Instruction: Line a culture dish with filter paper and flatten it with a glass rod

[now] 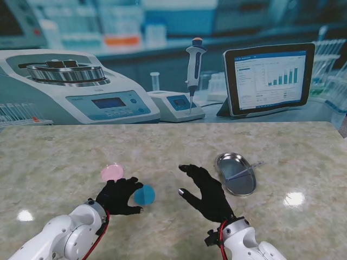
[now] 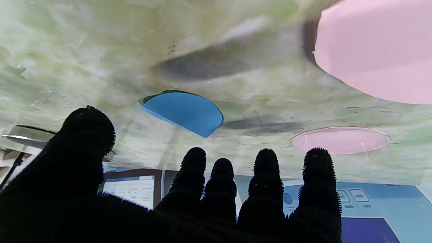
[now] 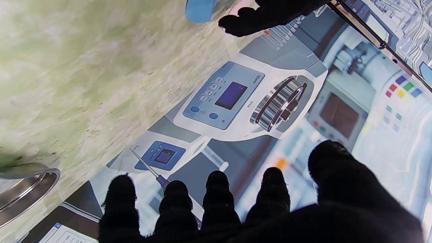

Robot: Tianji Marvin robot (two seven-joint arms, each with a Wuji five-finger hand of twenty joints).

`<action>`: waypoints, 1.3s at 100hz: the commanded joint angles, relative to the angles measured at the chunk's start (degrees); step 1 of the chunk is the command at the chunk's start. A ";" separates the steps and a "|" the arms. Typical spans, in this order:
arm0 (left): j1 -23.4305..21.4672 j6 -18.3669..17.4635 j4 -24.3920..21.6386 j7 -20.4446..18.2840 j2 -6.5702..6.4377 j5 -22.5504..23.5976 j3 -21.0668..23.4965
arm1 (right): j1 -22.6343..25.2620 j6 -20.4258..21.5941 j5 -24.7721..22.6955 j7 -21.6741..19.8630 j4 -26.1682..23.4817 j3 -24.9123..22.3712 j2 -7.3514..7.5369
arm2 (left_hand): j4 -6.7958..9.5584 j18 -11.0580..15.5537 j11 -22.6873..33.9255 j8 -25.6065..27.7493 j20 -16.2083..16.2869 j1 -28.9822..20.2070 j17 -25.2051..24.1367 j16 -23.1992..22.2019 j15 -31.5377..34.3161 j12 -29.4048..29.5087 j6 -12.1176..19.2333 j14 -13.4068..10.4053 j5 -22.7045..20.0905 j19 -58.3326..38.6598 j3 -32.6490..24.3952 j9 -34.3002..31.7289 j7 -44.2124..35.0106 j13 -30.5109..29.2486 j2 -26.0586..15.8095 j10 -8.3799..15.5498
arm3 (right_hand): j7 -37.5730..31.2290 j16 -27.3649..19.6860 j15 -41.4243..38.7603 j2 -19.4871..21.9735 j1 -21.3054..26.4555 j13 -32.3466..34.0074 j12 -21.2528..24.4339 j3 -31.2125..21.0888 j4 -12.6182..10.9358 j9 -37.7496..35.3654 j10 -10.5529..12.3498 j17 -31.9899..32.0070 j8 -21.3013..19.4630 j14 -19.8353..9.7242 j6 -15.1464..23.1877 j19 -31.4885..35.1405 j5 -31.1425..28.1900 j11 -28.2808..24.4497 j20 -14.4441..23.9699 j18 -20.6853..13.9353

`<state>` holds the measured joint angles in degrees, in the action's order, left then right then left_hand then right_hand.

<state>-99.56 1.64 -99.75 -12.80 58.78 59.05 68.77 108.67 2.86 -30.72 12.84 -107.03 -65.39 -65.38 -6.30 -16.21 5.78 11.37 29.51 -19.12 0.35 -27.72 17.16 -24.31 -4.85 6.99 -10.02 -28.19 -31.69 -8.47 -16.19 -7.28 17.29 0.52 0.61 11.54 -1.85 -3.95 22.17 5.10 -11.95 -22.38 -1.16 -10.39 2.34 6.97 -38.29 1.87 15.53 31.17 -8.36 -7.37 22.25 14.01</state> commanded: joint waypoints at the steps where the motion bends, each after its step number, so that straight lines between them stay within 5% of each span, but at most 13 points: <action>1: 0.22 0.70 0.47 -0.31 0.18 0.19 -0.47 | 0.55 0.02 0.21 -0.02 -0.48 0.02 -0.28 | -2.01 -0.42 -1.96 -1.67 2.11 3.11 -1.03 -0.33 -0.90 -0.05 -1.98 -0.93 1.03 2.84 -2.62 1.44 2.89 1.89 1.36 -1.21 | -0.46 -0.25 -0.91 0.56 0.95 -0.09 0.22 0.73 -1.15 0.73 1.54 0.40 -0.63 -1.62 0.52 0.86 0.80 -0.16 -0.58 -1.03; 16: 1.16 1.80 1.42 -0.31 0.14 0.40 -1.73 | 0.65 -0.01 0.23 -0.04 -0.56 -0.04 -0.28 | -3.97 -0.25 -3.65 -4.62 2.63 11.15 -1.06 -0.63 -1.17 0.89 -2.95 -1.31 1.13 3.44 -15.66 1.80 8.53 2.22 6.12 -1.70 | -0.47 -0.25 -0.90 0.53 1.08 -0.12 0.22 0.65 -1.20 0.72 1.55 0.42 -0.66 -1.57 0.52 0.86 0.80 -0.16 -0.59 -0.98; 28: 1.83 2.81 2.19 0.16 0.18 0.59 -2.75 | 0.66 -0.01 0.23 -0.04 -0.57 -0.05 -0.28 | -4.71 -0.20 -3.68 -5.15 2.68 13.65 -1.14 -0.84 -1.17 1.81 -3.14 -1.39 1.14 3.75 -19.90 1.87 9.59 2.33 7.63 -1.81 | -0.47 -0.26 -0.88 0.54 1.10 -0.13 0.22 0.62 -1.26 0.72 1.55 0.41 -0.69 -1.57 0.54 0.85 0.80 -0.16 -0.60 -0.97; 65: 3.31 4.41 4.31 1.54 0.23 1.19 -4.59 | 0.74 -0.02 0.32 0.03 -0.62 -0.22 -0.31 | -3.86 -0.06 -3.59 -5.33 3.11 8.25 -0.88 -1.16 -0.65 2.62 -1.87 -1.54 1.08 3.78 -12.34 1.79 10.51 2.29 5.29 -0.93 | -0.45 -0.26 -0.90 0.51 1.13 -0.12 0.21 0.56 -1.37 0.69 1.50 0.41 -0.72 -1.58 0.51 0.85 0.81 -0.18 -0.63 -0.97; 130: 5.47 7.11 6.66 3.15 0.41 1.06 -7.36 | 0.72 -0.06 0.37 -0.08 -0.61 -0.24 -0.29 | -3.30 -0.26 -3.04 -2.00 3.10 6.25 -1.28 -1.50 -0.88 1.61 -2.52 -1.66 1.44 4.15 -8.24 1.80 10.52 2.41 4.59 -1.20 | -0.46 -0.25 -0.90 0.56 1.20 -0.11 0.22 0.58 -1.45 0.71 1.58 0.39 -0.85 -1.59 0.54 0.87 0.81 -0.19 -0.64 -1.01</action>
<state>-94.27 8.32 -93.25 -9.37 59.03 60.06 61.71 108.97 2.87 -30.55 12.83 -107.30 -65.76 -65.39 -9.12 -16.14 2.76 8.26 30.32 -12.25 0.18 -28.58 17.06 -21.38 -6.08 6.06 -9.79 -26.23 -41.08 -8.42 -5.75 -6.64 22.24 -0.31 0.61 11.54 -1.85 -3.96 22.77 5.10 -11.95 -22.38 -1.26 -10.39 2.34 6.97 -38.36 1.87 15.53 31.18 -8.36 -7.37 22.25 14.01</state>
